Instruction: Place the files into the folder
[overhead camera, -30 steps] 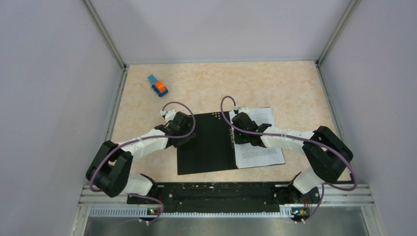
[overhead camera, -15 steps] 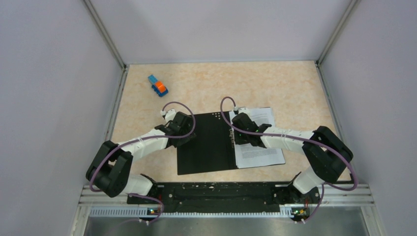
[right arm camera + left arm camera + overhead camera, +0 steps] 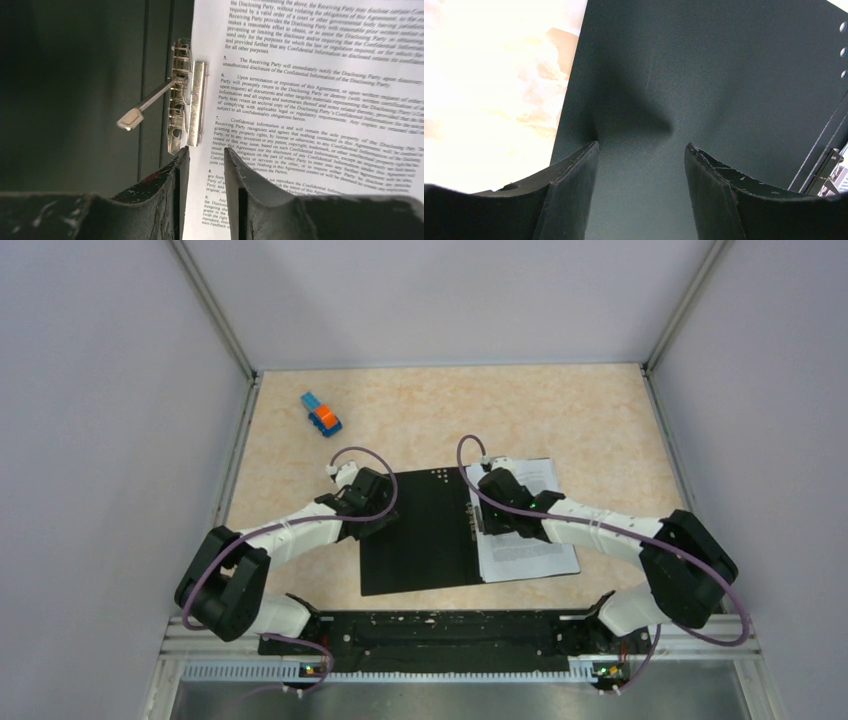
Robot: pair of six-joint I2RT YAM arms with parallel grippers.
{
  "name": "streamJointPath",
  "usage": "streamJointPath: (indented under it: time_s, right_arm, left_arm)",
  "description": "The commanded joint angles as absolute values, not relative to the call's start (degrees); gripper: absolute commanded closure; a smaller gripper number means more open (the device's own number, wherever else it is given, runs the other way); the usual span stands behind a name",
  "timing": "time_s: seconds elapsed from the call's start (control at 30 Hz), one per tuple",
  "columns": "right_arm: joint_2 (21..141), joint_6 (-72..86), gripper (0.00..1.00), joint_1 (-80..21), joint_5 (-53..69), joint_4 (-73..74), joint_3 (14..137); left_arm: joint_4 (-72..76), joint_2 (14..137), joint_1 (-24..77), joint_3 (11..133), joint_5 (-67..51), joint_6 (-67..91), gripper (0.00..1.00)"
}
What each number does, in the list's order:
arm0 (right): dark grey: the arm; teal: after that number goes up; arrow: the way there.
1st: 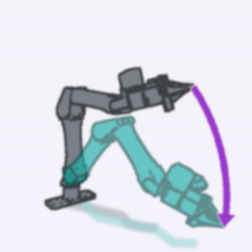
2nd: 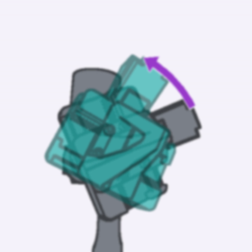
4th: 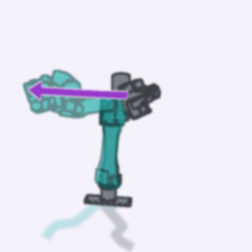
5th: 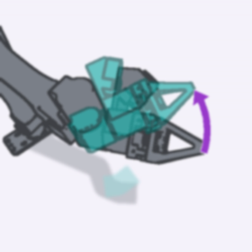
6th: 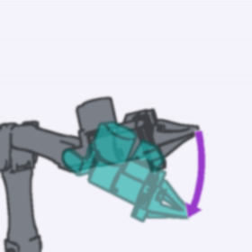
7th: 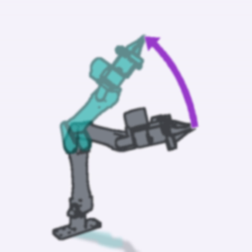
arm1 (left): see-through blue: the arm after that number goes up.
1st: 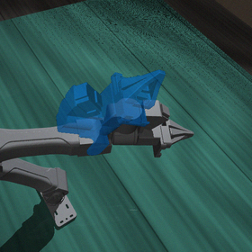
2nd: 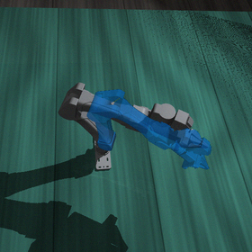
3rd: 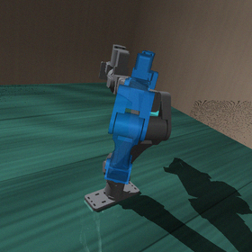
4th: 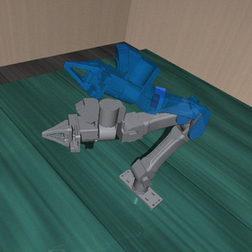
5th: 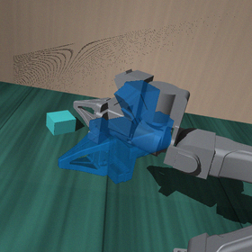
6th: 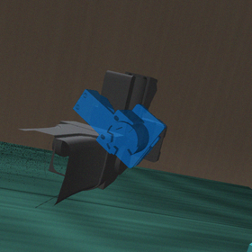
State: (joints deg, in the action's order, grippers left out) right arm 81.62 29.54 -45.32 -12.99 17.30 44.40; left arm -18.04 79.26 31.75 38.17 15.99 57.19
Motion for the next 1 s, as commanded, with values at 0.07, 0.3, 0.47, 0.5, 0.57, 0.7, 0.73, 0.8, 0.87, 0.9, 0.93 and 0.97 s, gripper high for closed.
streamJointPath:
  time_s: [0.07,0.3,0.47,0.5,0.57,0.7,0.73,0.8,0.87,0.9,0.93,0.97]
  right_arm:
    - [75.2,27.5,0.66,-48.8,-19.0,24.9,52.7]
    - [81.6,22.3,0.7,-50.9,-20.7,29.7,61.5]
    - [88.7,19.4,0.75,-52.6,-21.8,32.6,67.1]
    - [89.4,18.9,0.75,-52.9,-21.9,33.0,67.9]
    - [90.7,18.1,0.76,-53.1,-22.1,33.4,69.3]
    - [92.5,16.5,0.76,-53.5,-21.6,33.8,71.5]
    - [93.0,16.4,0.76,-53.7,-21.5,34.0,71.8]
    - [93.8,16.1,0.77,-54.0,-21.7,34.4,72.2]
    - [94.6,15.9,0.78,-54.3,-22.4,35.1,72.6]
    - [94.9,15.6,0.78,-54.4,-22.7,35.4,72.7]
    - [95.2,15.6,0.79,-54.6,-23.0,35.7,72.8]
    - [95.4,15.5,0.79,-54.7,-23.0,36.0,72.9]
  left_arm:
    - [-22.6,79.1,31.8,37.9,16.8,56.9,0.32]
    - [-27.9,73.7,32.6,40.8,21.8,52.3,0.31]
    - [-28.6,69.2,32.7,39.2,21.6,48.4,0.3]
    - [-28.4,68.7,32.7,38.8,21.1,47.4,0.3]
    - [-27.8,68.7,32.9,38.2,20.4,45.9,0.3]
    - [-27.2,70.7,33.2,37.4,20.1,44.6,0.3]
    - [-27.0,71.7,33.3,37.2,20.1,44.6,0.3]
    - [-26.3,72.9,33.5,36.8,20.2,44.8,0.3]
    - [-26.0,74.1,33.9,36.7,20.4,45.2,0.3]
    - [-26.1,74.7,34.0,36.8,20.7,45.4,0.3]
    - [-26.1,75.3,34.1,36.8,21.0,45.6,0.31]
    - [-26.2,75.8,34.1,36.9,21.3,45.9,0.31]
